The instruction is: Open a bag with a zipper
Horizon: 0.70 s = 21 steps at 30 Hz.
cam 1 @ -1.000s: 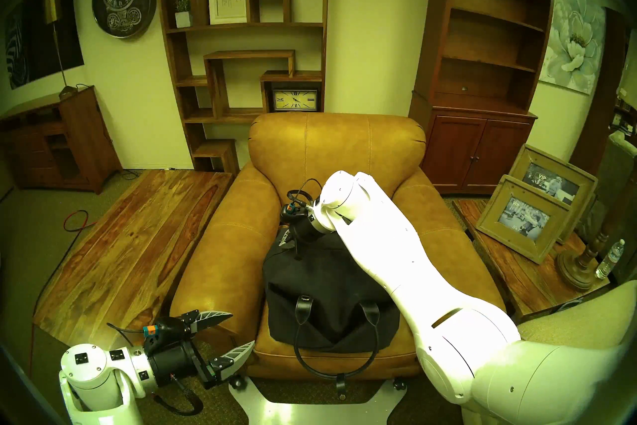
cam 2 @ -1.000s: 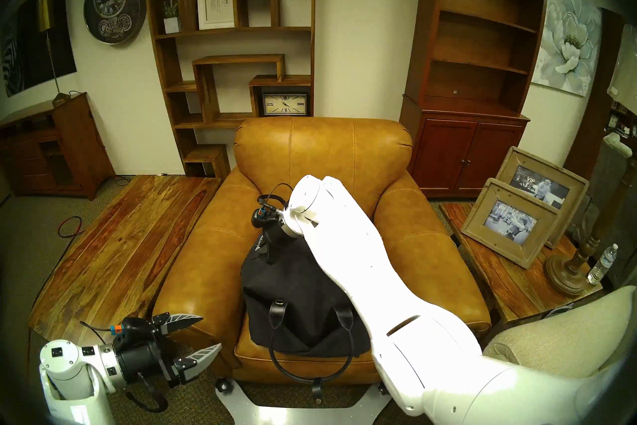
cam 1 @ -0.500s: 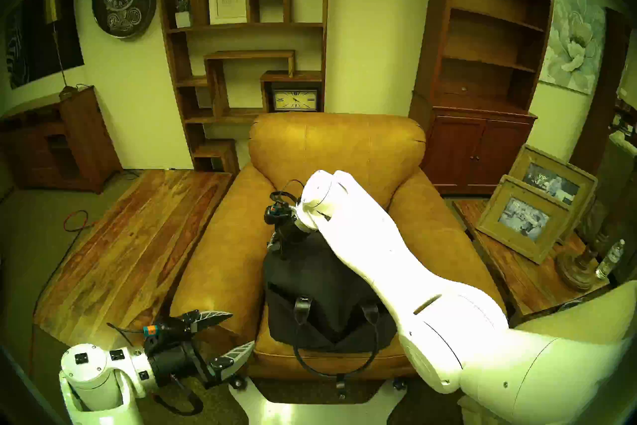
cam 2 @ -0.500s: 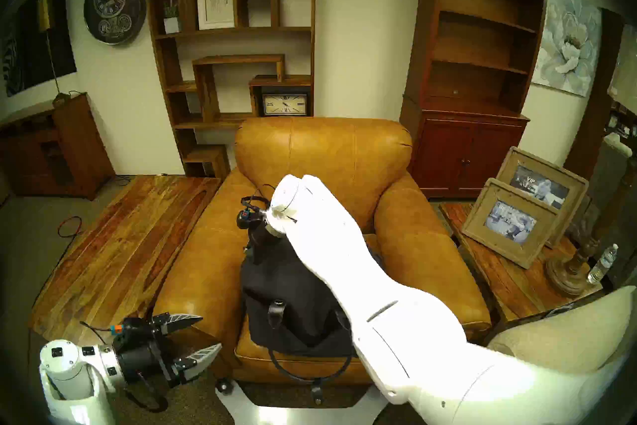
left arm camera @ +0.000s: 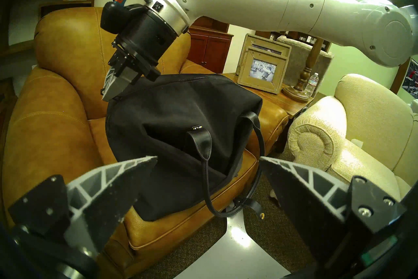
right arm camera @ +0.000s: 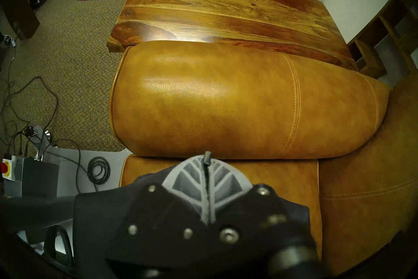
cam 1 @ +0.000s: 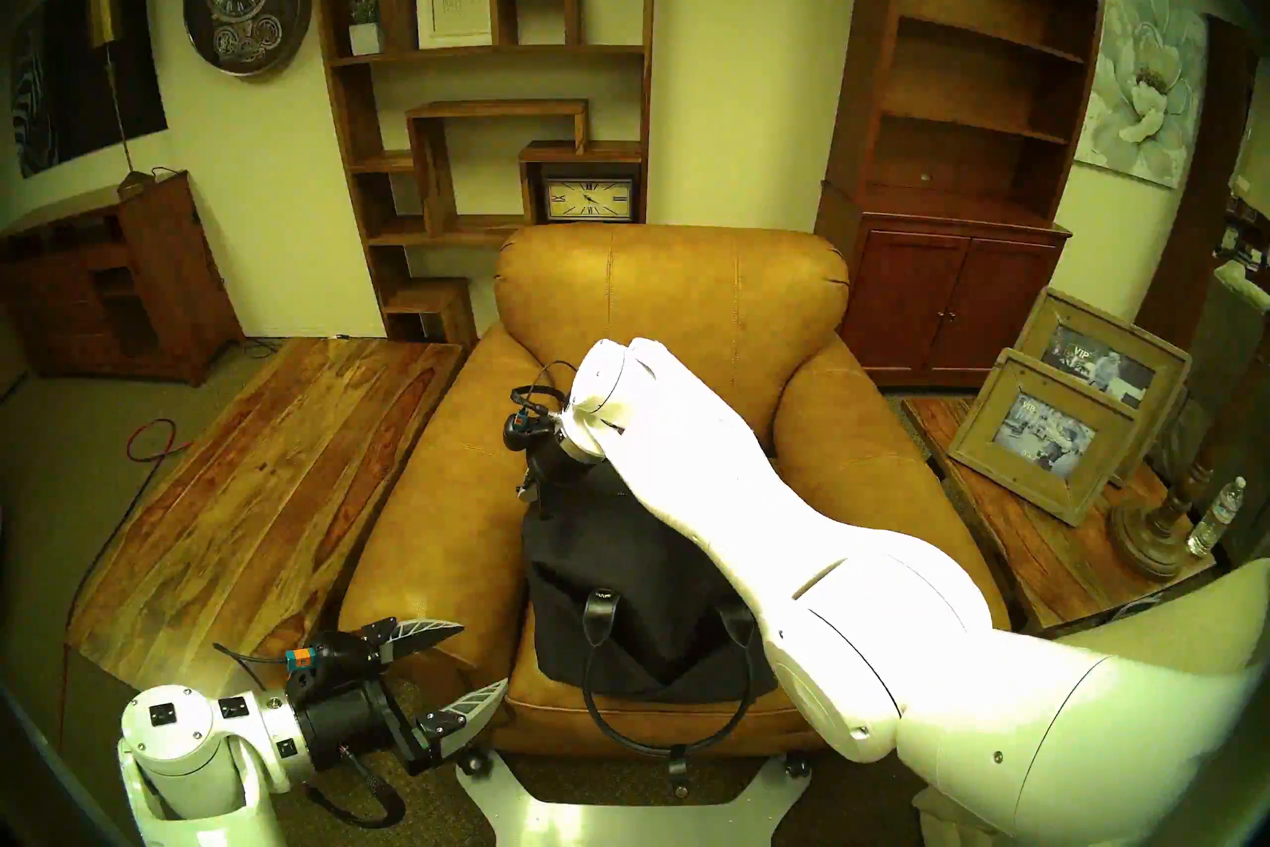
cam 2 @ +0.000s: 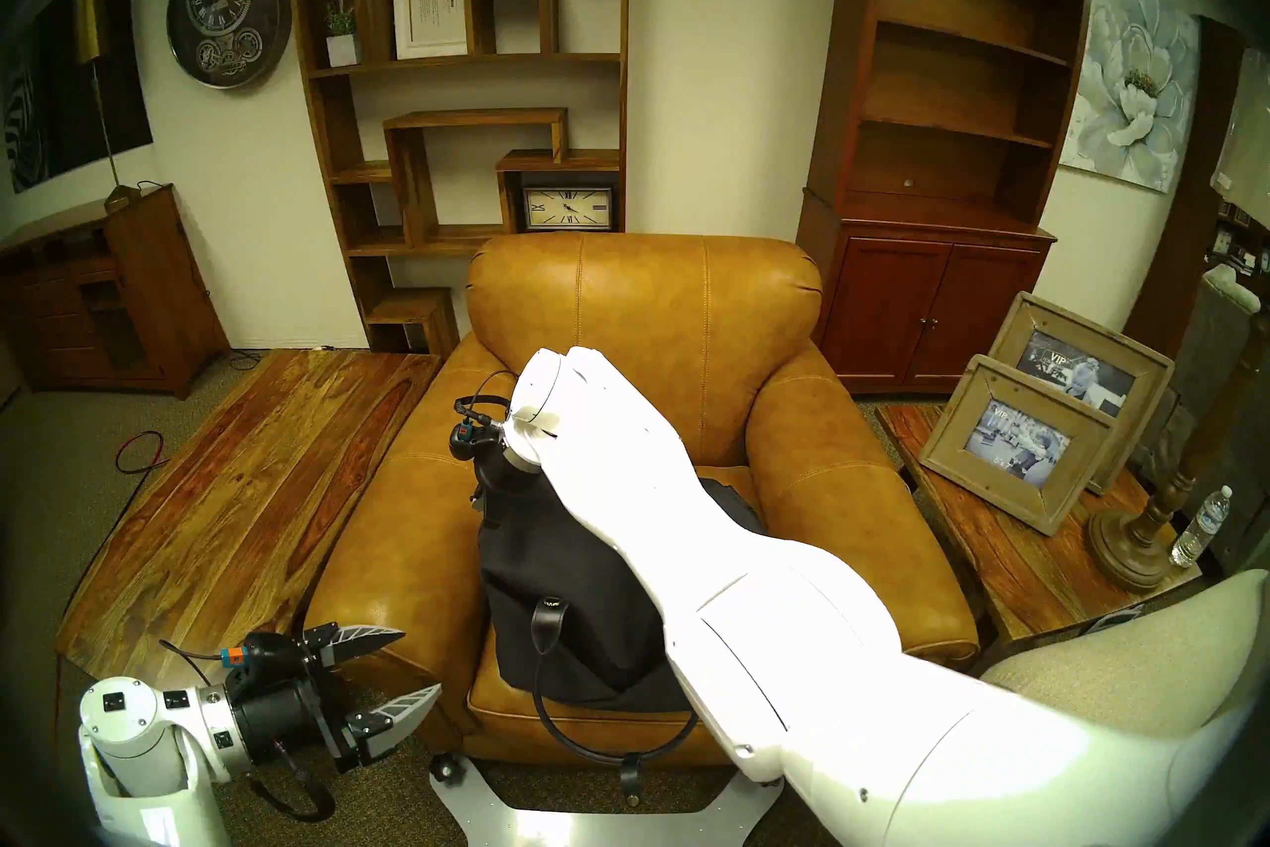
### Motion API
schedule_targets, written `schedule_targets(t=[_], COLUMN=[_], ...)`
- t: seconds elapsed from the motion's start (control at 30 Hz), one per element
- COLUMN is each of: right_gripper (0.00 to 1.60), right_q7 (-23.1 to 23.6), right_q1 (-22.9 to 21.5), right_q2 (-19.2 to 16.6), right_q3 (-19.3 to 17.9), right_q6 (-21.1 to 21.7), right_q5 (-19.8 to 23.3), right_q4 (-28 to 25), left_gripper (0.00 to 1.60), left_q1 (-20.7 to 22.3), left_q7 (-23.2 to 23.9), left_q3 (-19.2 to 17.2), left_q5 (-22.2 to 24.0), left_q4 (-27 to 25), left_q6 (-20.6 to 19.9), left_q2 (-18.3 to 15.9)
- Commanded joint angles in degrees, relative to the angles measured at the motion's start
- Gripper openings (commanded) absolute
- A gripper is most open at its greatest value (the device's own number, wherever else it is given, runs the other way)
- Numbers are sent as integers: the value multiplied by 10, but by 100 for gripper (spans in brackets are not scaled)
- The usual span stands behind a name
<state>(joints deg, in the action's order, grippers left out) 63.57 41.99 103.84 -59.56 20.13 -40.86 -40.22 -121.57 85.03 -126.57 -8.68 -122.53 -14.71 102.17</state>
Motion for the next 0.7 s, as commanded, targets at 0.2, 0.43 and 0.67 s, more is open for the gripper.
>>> schedule_targets(t=[0.2,0.43,0.67], right_gripper=[0,0,0], right_q7=[-44,-61,-76], right_q1=[-66,-84,-99], right_q2=[72,86,104], right_q3=[0,2,3], right_q6=[-32,-48,-56], right_q5=[5,2,1], right_q4=[77,128,164], left_gripper=[160,160,160], left_q1=[0,0,1], left_q7=[0,0,0], left_q3=[1,1,1], left_q5=[2,2,1], left_q4=[-7,-7,-6], left_q6=[1,1,1], left_q2=[-1,-1,-1])
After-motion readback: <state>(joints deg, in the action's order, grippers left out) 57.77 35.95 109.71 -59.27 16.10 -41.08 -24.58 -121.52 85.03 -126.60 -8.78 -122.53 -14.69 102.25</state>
